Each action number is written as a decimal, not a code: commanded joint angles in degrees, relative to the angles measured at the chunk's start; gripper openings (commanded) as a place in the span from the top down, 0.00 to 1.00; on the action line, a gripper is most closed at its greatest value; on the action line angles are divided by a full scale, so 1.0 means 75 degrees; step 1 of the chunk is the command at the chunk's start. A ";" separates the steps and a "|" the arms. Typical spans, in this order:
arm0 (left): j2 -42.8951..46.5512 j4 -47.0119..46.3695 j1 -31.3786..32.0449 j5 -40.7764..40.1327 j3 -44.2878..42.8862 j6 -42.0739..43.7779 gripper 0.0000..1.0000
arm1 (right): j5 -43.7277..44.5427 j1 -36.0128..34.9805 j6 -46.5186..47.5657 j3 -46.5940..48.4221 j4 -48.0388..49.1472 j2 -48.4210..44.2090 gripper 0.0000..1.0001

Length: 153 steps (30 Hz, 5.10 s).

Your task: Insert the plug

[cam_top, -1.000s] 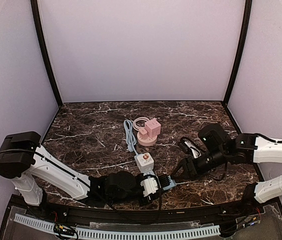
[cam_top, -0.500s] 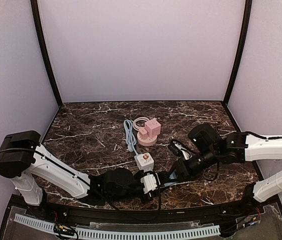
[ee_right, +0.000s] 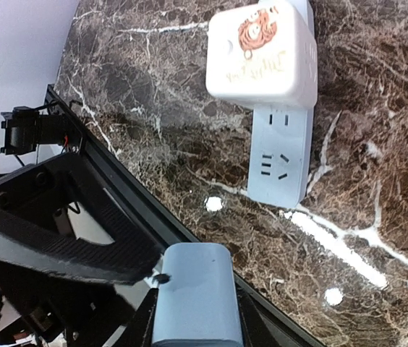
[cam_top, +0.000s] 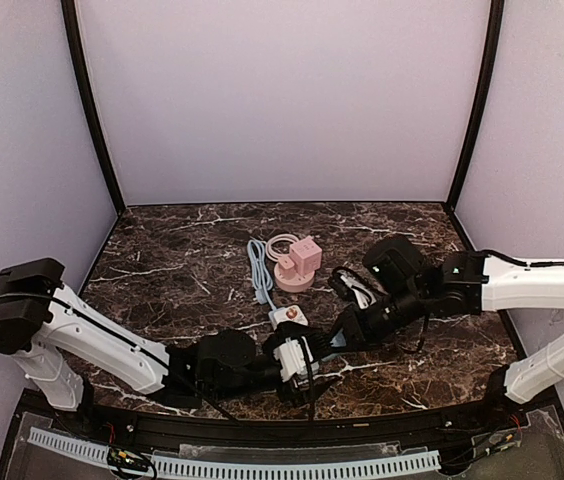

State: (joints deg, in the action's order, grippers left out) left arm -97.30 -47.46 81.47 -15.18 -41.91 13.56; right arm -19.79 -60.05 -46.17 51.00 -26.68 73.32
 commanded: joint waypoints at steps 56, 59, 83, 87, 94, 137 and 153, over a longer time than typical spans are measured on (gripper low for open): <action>0.5411 0.2227 -0.1968 -0.4971 0.2541 -0.4510 0.01 | 0.2837 -0.0885 0.0513 0.4321 -0.3403 0.4899 1.00; 0.5414 0.2227 -0.1965 -0.4966 0.2541 -0.4504 0.01 | 0.2809 -0.0877 0.0431 0.4270 -0.3520 0.4955 1.00; 0.5496 0.2171 -0.1968 -0.4960 0.2635 -0.4539 0.01 | 0.2258 -0.0891 0.0310 0.4098 -0.3568 0.4734 1.00; 0.5496 0.2169 -0.1965 -0.4955 0.2654 -0.4550 0.01 | 0.2186 -0.0891 0.0299 0.4056 -0.3594 0.4744 1.00; 0.5517 0.2136 -0.1962 -0.4942 0.2688 -0.4573 0.01 | 0.2165 -0.0896 0.0274 0.3971 -0.3744 0.4533 1.00; 0.5473 0.2034 -0.1967 -0.5111 0.2717 -0.4279 0.01 | 0.3347 -0.1128 -0.0022 0.4620 -0.4076 0.6227 1.00; 0.5497 0.2012 -0.1968 -0.5127 0.2729 -0.4224 0.01 | 0.3535 -0.1157 0.0007 0.4636 -0.4044 0.6212 1.00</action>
State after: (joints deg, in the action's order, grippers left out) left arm -56.93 -31.62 67.00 -52.84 -22.33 -18.72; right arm 4.32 -68.60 -45.12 89.34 -57.04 115.61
